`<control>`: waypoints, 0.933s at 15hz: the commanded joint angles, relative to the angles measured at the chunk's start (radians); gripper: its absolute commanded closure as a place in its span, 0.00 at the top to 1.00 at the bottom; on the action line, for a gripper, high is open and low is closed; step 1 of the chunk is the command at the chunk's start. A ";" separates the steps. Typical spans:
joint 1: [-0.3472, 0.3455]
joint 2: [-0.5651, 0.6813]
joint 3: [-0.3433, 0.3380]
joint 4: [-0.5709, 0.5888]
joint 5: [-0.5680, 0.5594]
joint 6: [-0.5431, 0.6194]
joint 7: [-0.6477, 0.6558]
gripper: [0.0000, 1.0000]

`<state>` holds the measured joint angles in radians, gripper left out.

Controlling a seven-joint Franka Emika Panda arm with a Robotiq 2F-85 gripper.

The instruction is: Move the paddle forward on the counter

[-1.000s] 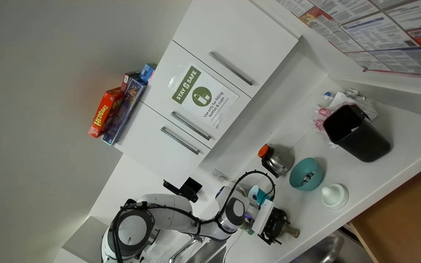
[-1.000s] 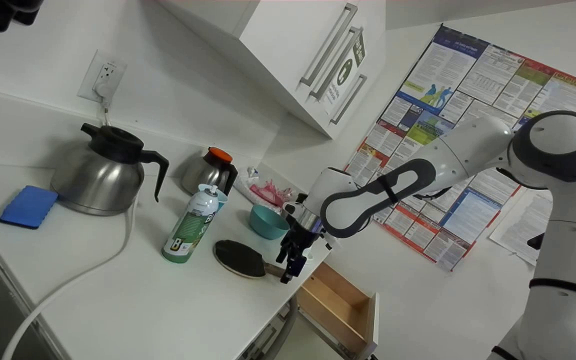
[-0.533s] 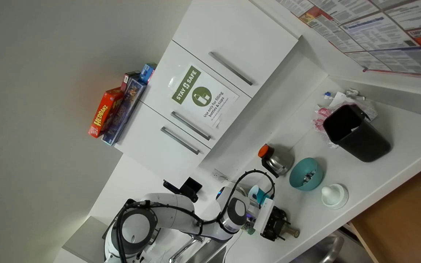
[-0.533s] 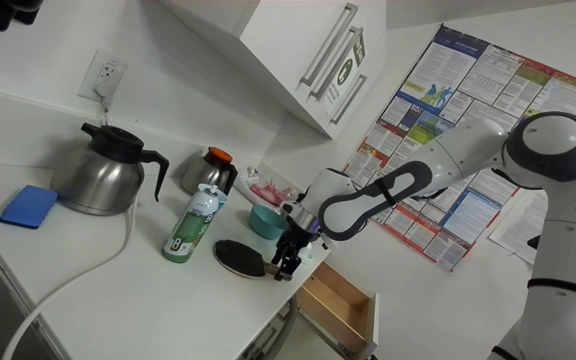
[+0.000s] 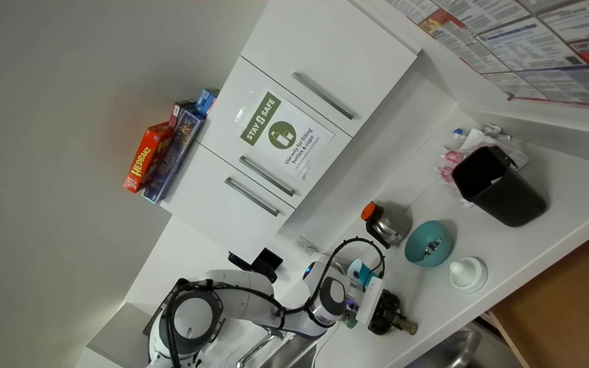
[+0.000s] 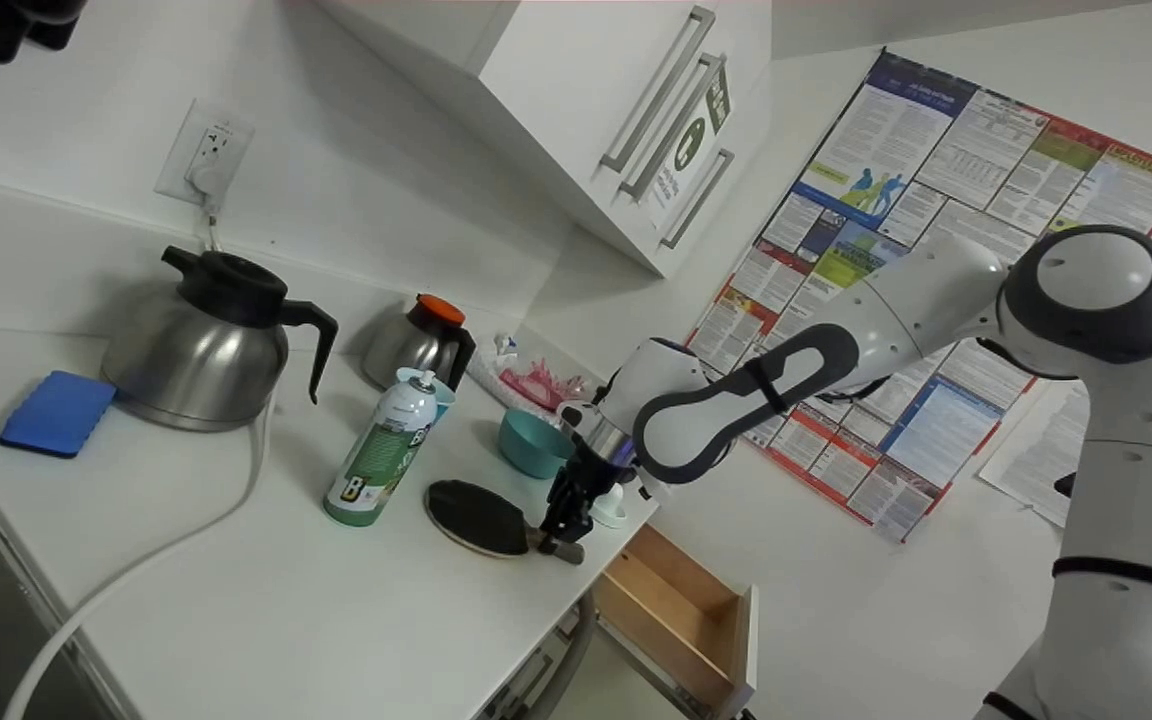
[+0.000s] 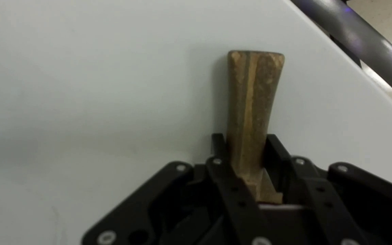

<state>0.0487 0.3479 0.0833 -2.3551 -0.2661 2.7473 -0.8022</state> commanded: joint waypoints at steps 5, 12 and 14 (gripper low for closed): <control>-0.087 -0.092 0.119 -0.083 0.191 0.080 0.022 0.08; -0.040 -0.240 0.085 -0.201 0.232 0.122 0.239 0.08; -0.020 -0.288 0.061 -0.235 0.193 0.126 0.355 0.08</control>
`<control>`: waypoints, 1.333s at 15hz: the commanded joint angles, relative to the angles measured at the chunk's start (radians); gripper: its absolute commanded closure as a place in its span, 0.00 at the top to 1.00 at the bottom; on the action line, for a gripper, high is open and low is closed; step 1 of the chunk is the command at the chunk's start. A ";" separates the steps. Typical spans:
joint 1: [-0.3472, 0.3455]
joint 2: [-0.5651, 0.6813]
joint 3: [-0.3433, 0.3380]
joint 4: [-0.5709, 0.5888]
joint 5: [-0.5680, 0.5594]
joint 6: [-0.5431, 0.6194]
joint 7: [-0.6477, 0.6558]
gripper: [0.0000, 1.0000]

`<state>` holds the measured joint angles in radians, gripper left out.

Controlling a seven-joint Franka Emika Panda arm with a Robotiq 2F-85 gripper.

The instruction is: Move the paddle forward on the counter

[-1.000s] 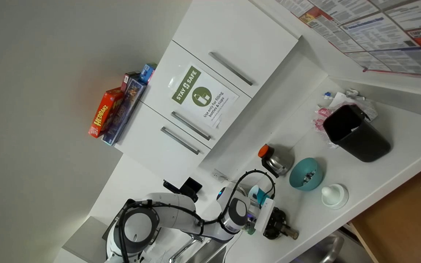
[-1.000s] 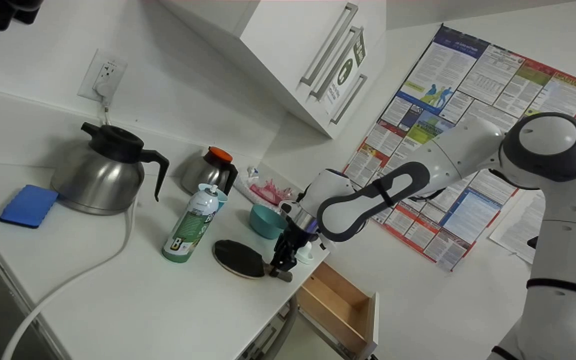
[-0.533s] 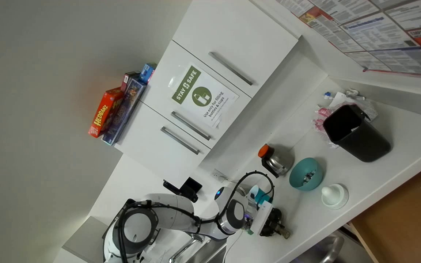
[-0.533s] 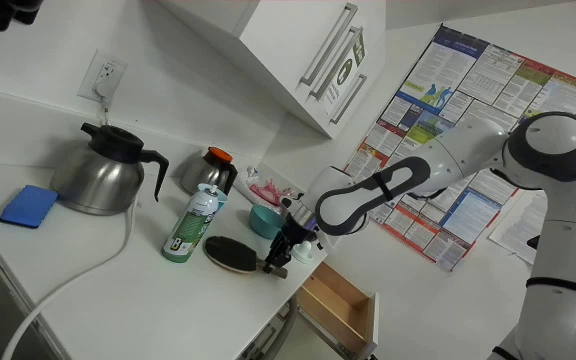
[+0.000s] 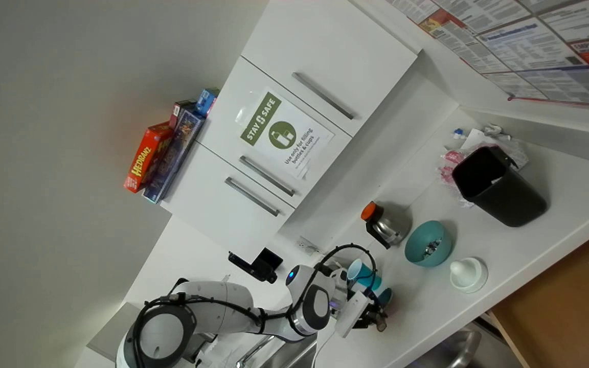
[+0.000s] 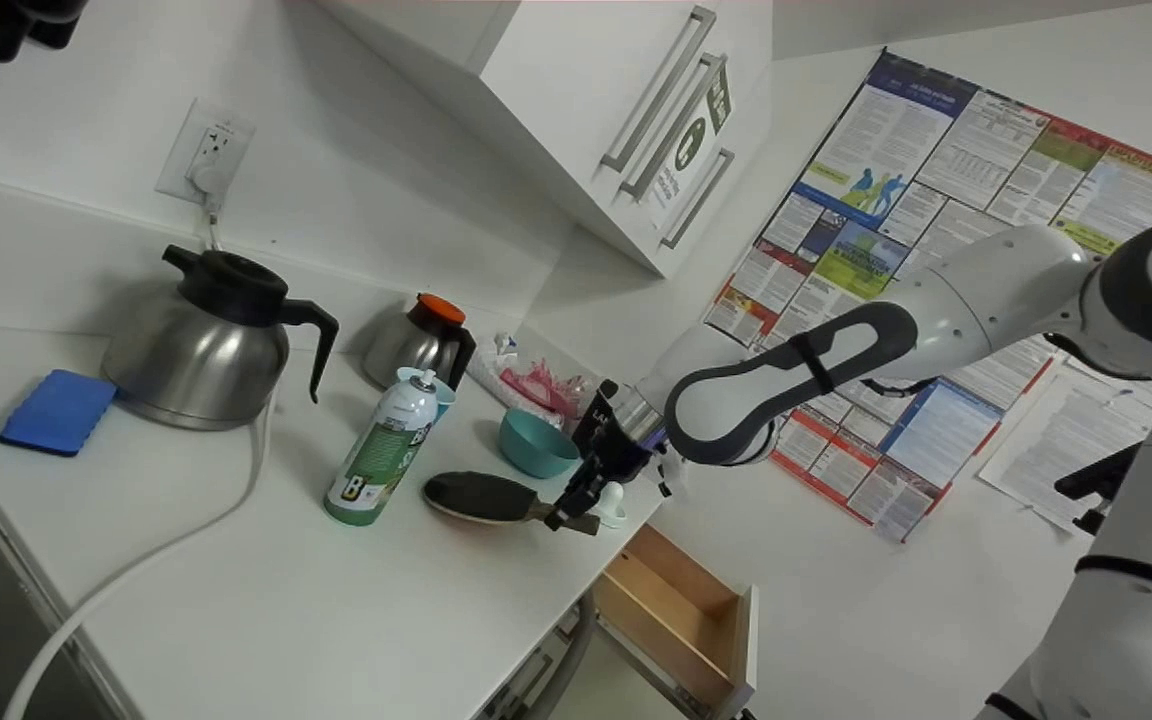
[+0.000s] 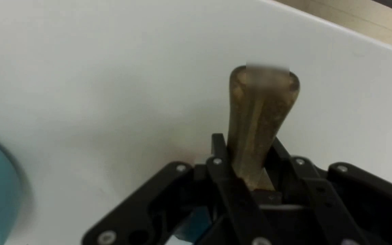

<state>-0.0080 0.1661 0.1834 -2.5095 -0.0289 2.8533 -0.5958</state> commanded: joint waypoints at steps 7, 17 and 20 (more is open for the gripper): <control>0.048 -0.182 -0.107 -0.111 -0.350 0.040 0.650 0.08; 0.119 -0.020 -0.218 0.090 -1.009 0.086 1.425 0.08; 0.169 0.051 -0.221 0.141 -1.207 0.068 1.663 0.08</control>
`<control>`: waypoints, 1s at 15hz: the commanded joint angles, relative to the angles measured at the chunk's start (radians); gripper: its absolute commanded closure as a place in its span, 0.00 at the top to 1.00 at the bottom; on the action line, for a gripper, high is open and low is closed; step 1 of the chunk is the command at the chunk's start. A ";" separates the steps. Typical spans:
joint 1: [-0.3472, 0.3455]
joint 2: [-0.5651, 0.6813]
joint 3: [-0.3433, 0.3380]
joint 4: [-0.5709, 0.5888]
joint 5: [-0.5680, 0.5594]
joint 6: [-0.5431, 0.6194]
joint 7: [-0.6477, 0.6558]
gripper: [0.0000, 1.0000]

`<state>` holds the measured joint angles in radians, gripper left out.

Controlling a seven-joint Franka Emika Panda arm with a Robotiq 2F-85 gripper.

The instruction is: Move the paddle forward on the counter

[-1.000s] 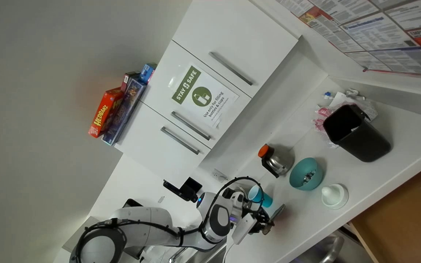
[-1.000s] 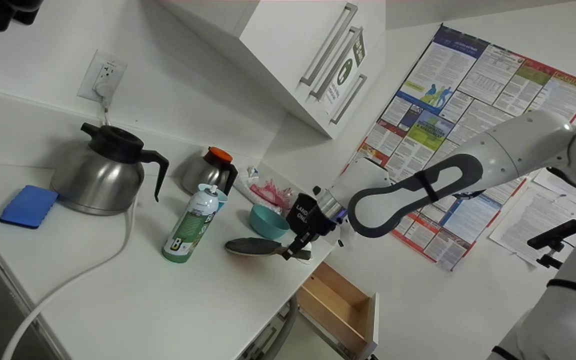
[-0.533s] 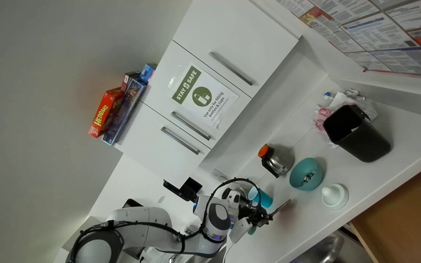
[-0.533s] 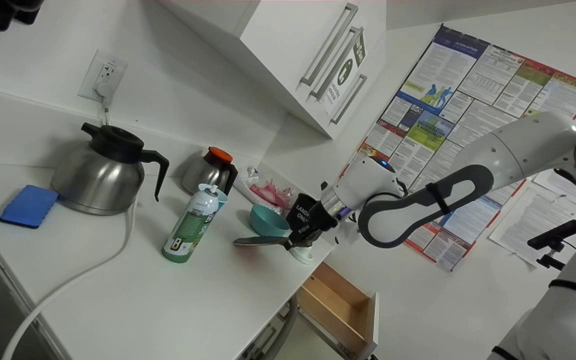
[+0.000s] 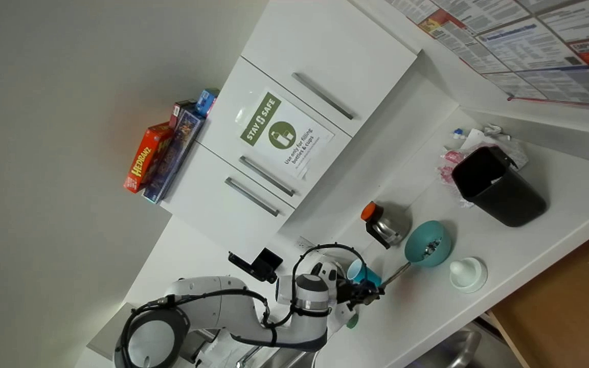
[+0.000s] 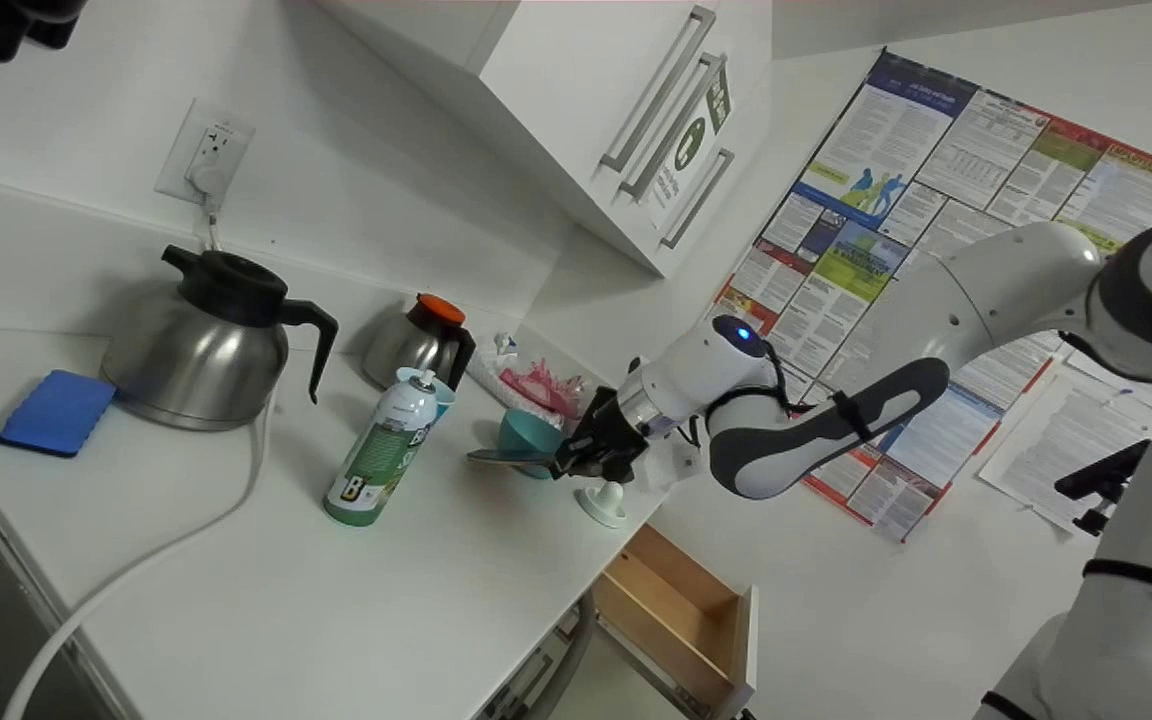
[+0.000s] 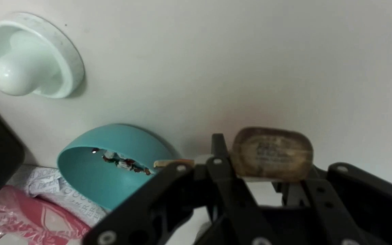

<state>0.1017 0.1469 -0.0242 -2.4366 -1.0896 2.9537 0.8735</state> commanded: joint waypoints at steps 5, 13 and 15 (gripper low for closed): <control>0.129 0.158 0.000 0.100 -0.302 -0.086 0.414 0.58; 0.171 0.034 0.033 -0.047 -0.217 -0.172 0.363 1.00; 0.175 -0.012 0.041 -0.090 -0.160 -0.209 0.331 1.00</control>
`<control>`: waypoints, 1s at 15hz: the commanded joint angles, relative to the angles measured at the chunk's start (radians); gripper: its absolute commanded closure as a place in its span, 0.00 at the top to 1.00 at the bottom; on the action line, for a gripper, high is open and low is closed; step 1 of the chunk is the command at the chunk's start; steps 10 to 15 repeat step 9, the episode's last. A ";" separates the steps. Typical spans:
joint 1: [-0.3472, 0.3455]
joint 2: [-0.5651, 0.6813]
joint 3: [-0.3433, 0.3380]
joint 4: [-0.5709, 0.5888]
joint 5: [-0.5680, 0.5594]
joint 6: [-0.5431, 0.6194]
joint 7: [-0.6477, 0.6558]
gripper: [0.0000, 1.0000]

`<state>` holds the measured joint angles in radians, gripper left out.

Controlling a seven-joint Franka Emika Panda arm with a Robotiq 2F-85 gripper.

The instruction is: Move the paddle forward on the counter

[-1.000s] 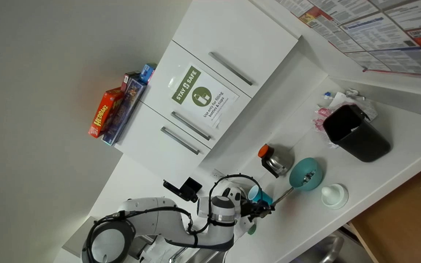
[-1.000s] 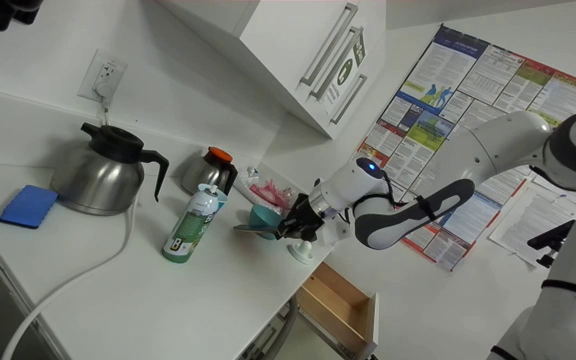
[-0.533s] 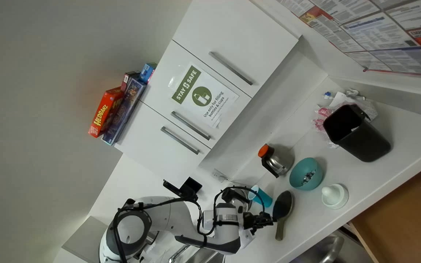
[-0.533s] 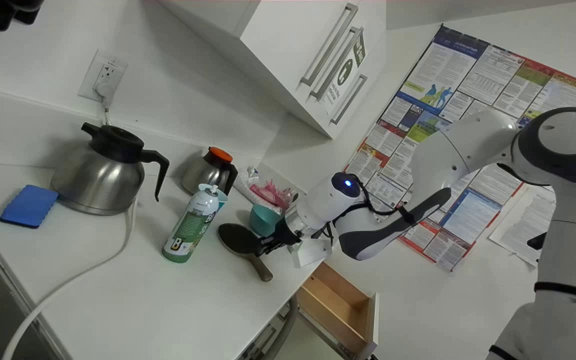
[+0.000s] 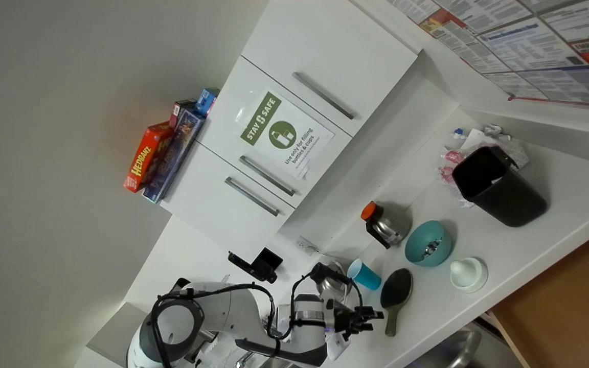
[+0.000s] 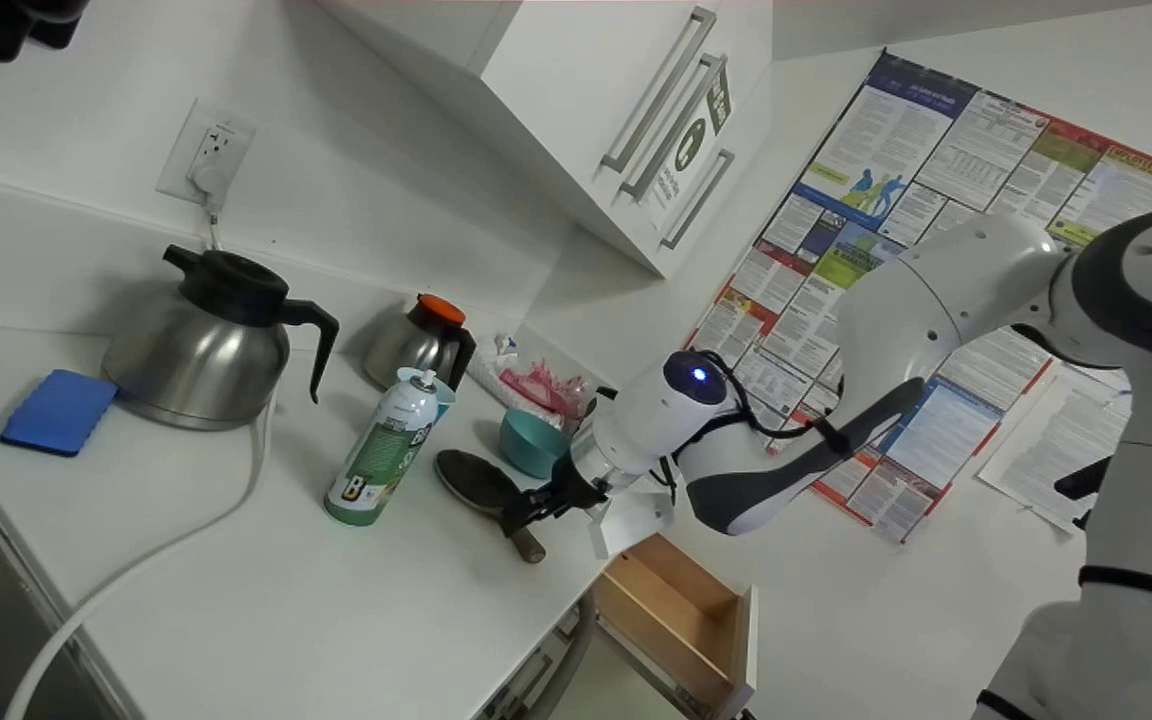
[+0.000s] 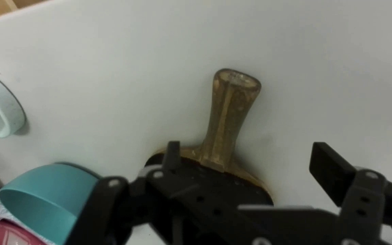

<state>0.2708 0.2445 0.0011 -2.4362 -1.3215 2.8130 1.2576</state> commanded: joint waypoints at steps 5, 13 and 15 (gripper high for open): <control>0.003 -0.205 0.023 -0.141 0.164 -0.150 -0.089 1.00; 0.001 -0.170 0.018 -0.118 0.135 -0.124 -0.059 1.00; 0.001 -0.170 0.018 -0.118 0.135 -0.124 -0.059 1.00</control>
